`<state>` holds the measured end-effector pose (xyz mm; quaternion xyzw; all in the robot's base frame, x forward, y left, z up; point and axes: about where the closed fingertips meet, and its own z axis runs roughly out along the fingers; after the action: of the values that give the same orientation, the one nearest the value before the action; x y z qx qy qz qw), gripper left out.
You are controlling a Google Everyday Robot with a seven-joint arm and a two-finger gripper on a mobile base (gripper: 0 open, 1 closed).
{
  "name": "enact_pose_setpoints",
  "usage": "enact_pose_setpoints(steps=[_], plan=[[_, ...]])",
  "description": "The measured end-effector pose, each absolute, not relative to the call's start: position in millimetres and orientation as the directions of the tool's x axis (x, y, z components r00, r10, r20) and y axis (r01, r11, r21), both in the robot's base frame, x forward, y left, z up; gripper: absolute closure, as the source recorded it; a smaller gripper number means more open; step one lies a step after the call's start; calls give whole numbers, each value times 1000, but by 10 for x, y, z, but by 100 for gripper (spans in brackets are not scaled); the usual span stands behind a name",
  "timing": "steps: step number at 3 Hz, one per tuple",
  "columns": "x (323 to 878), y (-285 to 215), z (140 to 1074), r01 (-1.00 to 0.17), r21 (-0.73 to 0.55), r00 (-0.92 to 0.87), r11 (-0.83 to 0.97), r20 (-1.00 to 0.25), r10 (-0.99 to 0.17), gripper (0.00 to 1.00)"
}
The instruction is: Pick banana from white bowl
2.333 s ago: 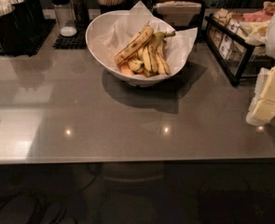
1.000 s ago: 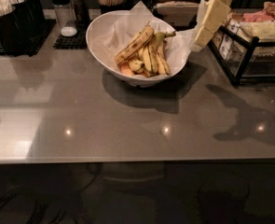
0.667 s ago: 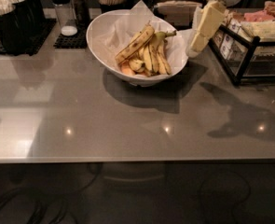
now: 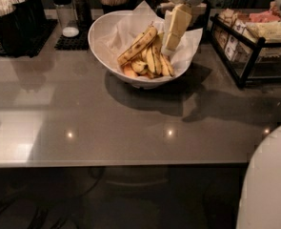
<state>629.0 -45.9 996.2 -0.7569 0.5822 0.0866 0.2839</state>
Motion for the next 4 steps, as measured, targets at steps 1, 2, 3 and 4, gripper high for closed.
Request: enact_pose_setpoints(steps=[1, 2, 3, 4], plan=[[6335, -398, 9984, -926, -343, 313, -158, -467, -827, 0], [6358, -385, 9942, -930, -340, 300, -139, -482, -823, 0], [6473, -141, 9823, -930, -330, 322, -164, -510, -798, 0], [6590, 102, 9812, -915, -343, 371, -212, -510, -776, 0]])
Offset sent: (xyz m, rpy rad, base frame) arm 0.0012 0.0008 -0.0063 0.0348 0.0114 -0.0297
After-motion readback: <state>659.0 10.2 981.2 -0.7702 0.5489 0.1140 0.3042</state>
